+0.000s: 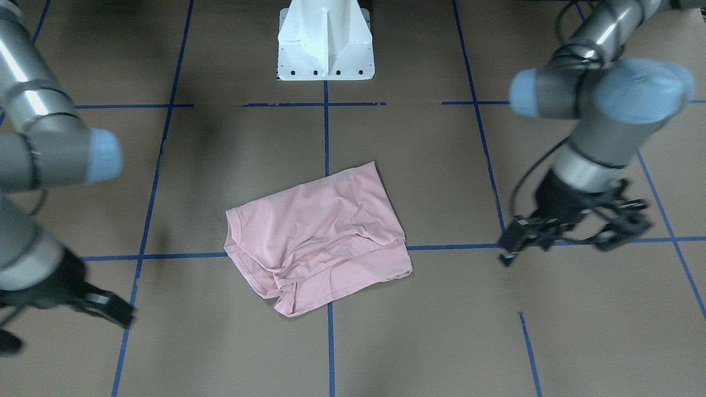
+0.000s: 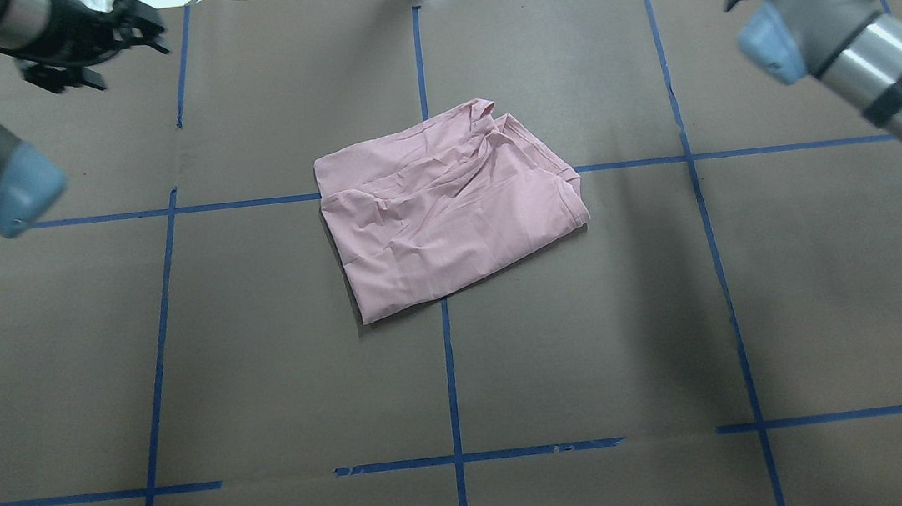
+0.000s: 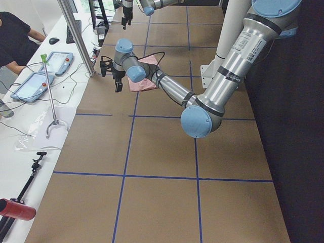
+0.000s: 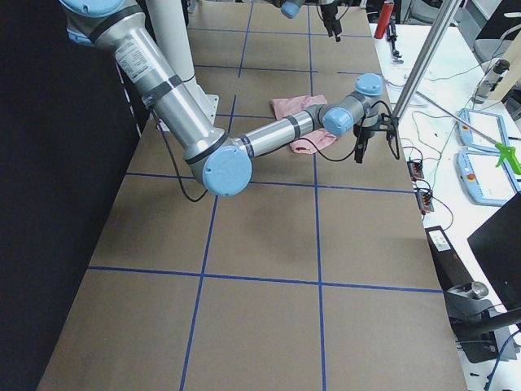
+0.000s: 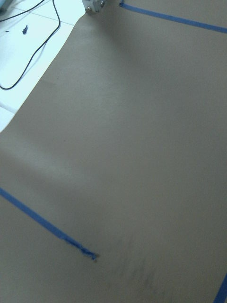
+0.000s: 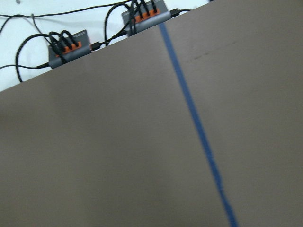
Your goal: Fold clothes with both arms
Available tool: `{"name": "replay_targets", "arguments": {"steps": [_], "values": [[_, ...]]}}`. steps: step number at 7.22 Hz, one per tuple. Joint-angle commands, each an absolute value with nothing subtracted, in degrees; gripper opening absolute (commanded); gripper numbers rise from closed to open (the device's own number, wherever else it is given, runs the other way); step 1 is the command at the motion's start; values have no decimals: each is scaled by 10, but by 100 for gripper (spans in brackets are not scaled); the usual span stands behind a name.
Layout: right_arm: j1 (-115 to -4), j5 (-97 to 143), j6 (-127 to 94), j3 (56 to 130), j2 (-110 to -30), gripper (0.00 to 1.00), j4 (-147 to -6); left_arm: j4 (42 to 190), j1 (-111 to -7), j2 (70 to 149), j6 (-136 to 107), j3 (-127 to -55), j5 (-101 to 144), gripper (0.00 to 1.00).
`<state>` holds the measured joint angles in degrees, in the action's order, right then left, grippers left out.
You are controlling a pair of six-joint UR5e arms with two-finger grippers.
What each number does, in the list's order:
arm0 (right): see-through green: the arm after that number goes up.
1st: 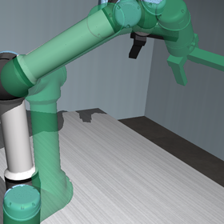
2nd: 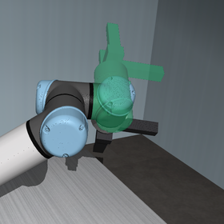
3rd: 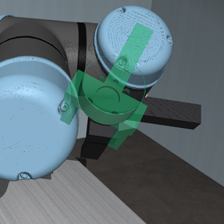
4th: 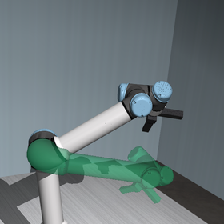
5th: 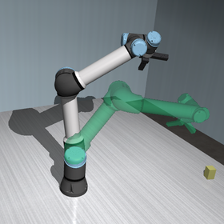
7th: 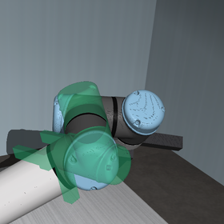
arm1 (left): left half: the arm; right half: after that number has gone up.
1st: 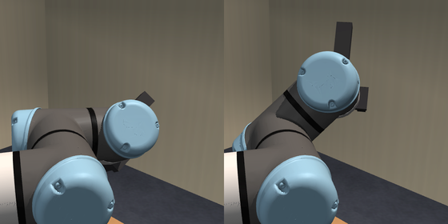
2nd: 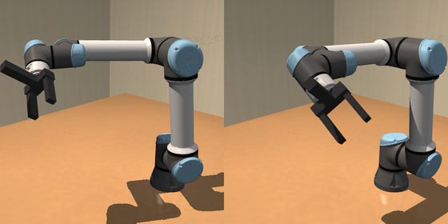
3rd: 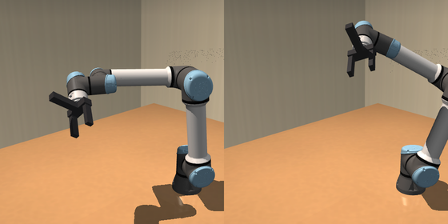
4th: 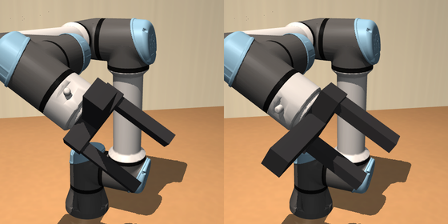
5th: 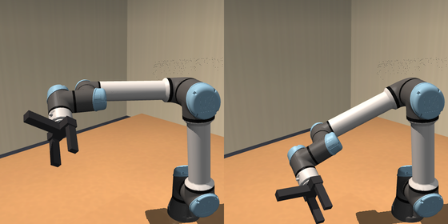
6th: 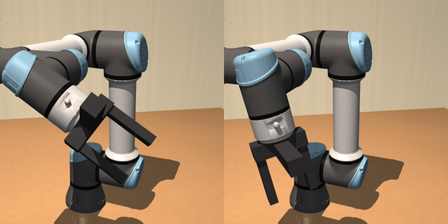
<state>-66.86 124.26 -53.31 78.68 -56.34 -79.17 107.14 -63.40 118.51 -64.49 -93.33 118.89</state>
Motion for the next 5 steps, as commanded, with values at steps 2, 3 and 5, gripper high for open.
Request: {"name": "replay_targets", "arguments": {"steps": [2, 3, 5], "values": [[-812, 1273, -99, 928, -751, 100, -986, 888, -789, 1127, -255, -991, 1217, 100], [-862, 1323, 4, 931, -813, 100, -990, 883, -831, 1093, -150, -985, 1238, 100], [-948, 1346, 129, 936, -907, 100, -990, 883, -899, 1009, 80, -985, 1265, 100]]}}
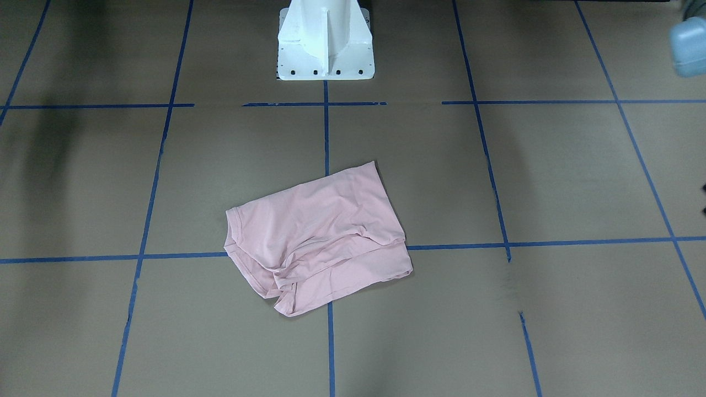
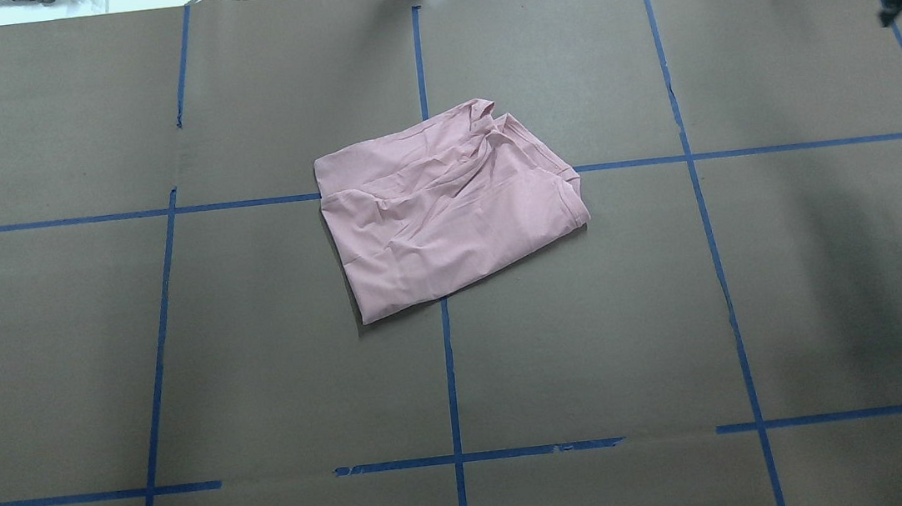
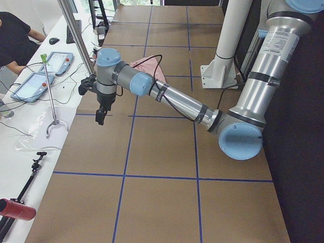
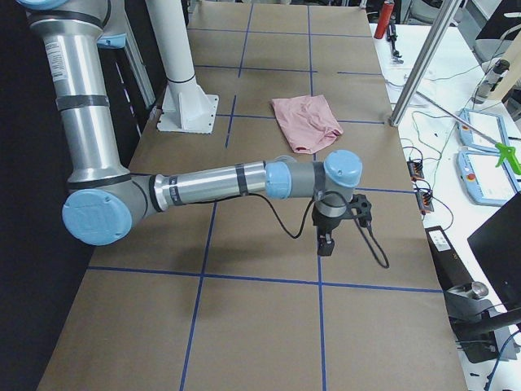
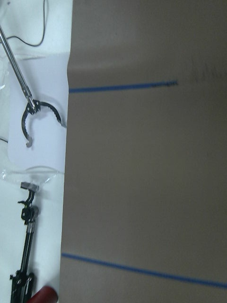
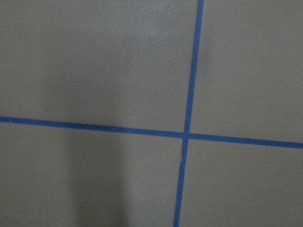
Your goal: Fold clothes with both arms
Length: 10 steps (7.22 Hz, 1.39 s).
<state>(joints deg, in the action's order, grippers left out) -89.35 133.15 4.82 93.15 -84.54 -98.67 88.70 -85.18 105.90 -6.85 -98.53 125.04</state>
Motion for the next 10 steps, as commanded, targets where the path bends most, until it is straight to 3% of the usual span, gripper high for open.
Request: {"name": "replay_targets", "arguments": {"steps": [1, 2, 4, 10], "values": [[-981, 1351, 161, 939, -943, 100, -986, 883, -917, 977, 138, -984, 1287, 100], [-982, 1354, 153, 942, -948, 100, -983, 897, -921, 931, 139, -994, 1302, 100], [-982, 1350, 149, 945, -951, 100, -983, 983, -917, 911, 143, -940, 1280, 100], [-980, 1352, 133, 937, -948, 100, -983, 974, -880, 911, 138, -908, 1284, 100]]}}
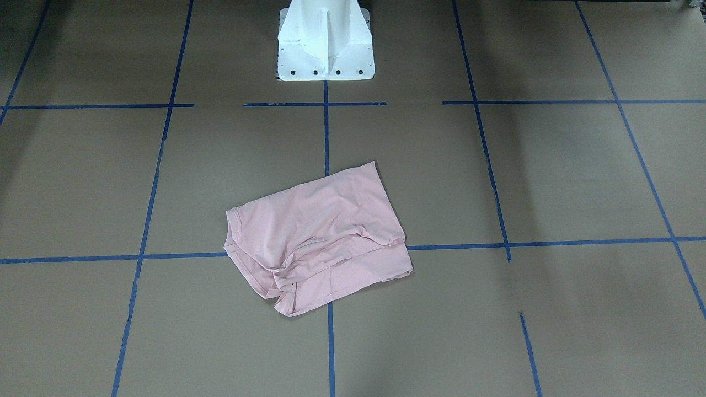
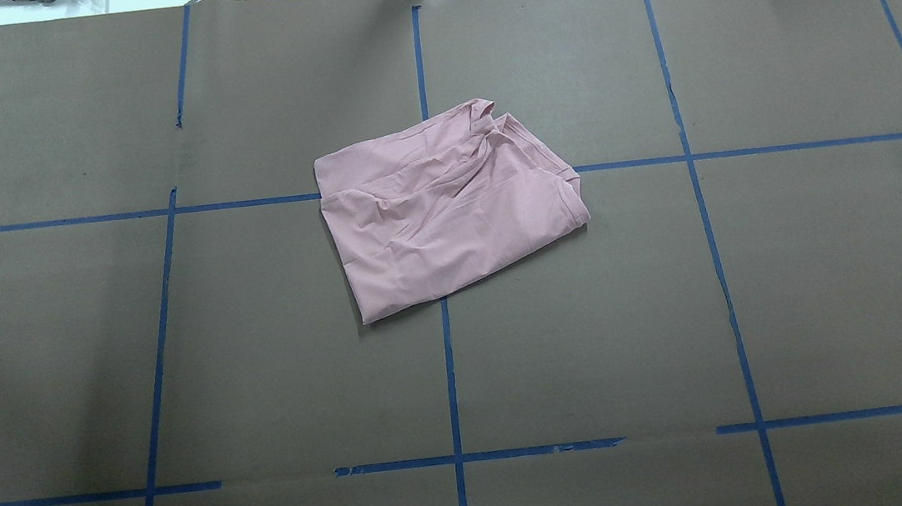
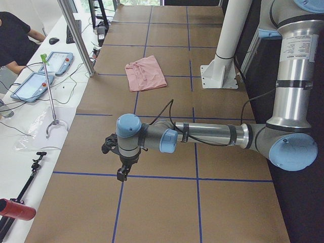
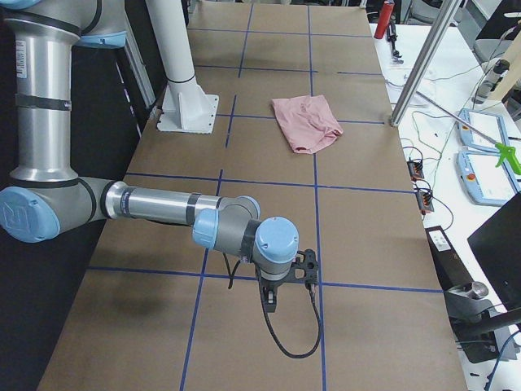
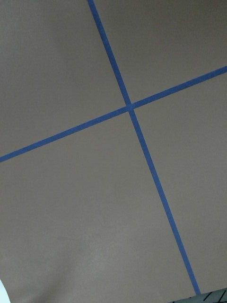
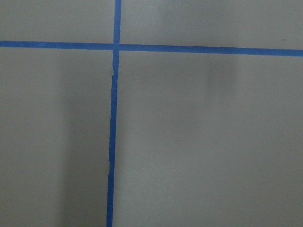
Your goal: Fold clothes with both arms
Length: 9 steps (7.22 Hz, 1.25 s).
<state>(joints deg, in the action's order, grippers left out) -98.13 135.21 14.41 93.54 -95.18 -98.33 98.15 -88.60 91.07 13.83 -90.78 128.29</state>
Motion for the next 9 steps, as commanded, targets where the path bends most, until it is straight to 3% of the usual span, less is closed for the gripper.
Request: {"name": "replay_targets", "arguments": {"steps": [1, 4, 9], "values": [[-958, 1352, 88, 940, -934, 100, -980, 971, -879, 911, 138, -908, 1284, 100], [-888, 1351, -63, 935, -931, 100, -856, 969, -879, 909, 138, -906, 1285, 100], [-889, 1361, -68, 936, -937, 100, -847, 969, -880, 904, 139, -907, 1286, 100]]}}
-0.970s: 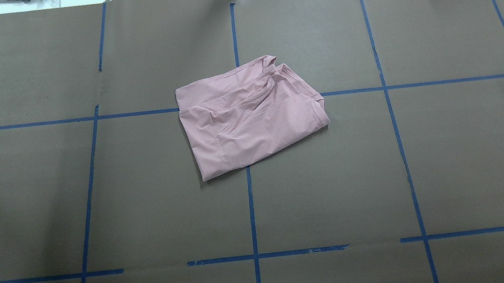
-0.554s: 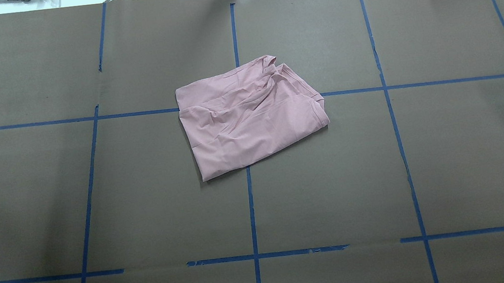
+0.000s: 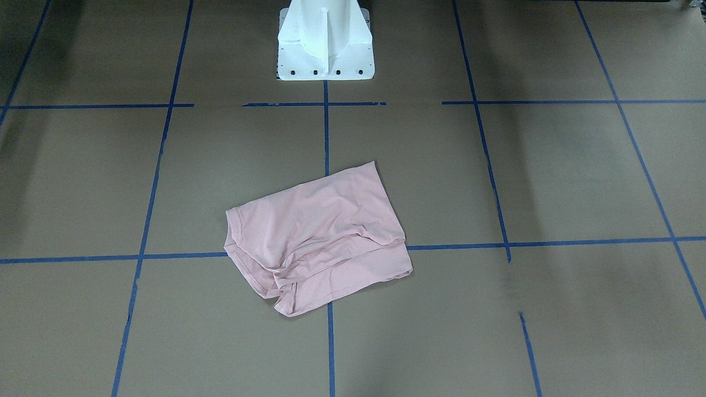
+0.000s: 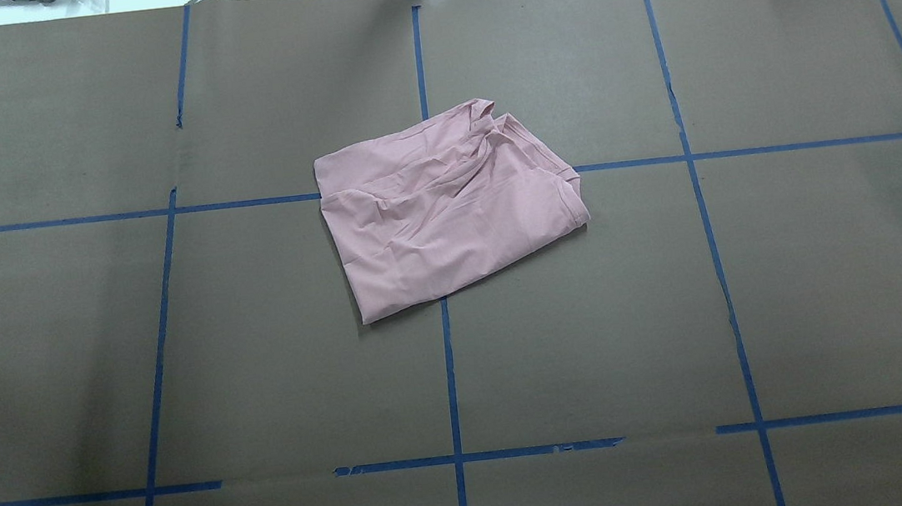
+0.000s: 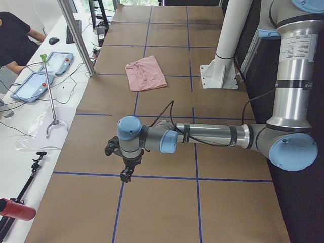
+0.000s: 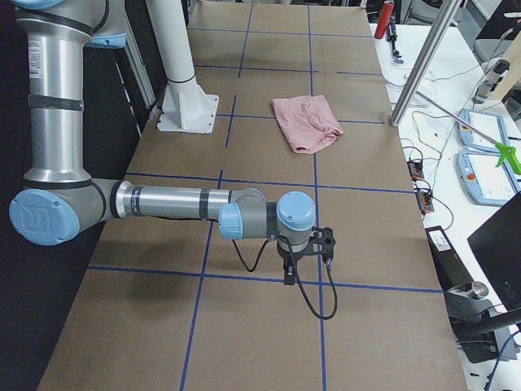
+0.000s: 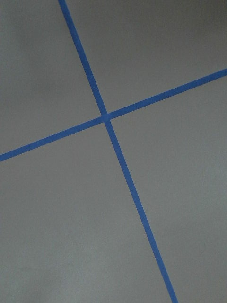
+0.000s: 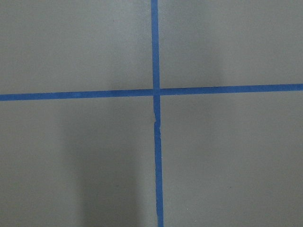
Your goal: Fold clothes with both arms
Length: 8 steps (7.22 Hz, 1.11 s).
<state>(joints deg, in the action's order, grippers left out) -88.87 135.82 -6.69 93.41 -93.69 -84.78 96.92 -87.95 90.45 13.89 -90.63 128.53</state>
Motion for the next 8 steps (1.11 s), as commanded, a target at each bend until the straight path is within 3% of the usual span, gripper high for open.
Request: {"name": "replay_targets", "arguments": {"steps": [1, 3, 8], "values": [[-889, 1364, -68, 936, -937, 100, -847, 946, -879, 905, 134, -906, 1298, 100], [-889, 1367, -69, 935, -938, 100, -851, 929, -879, 905, 14, -909, 1320, 100], [-889, 1372, -69, 931, -938, 100, -852, 929, -880, 906, 8, -910, 1320, 100]]}}
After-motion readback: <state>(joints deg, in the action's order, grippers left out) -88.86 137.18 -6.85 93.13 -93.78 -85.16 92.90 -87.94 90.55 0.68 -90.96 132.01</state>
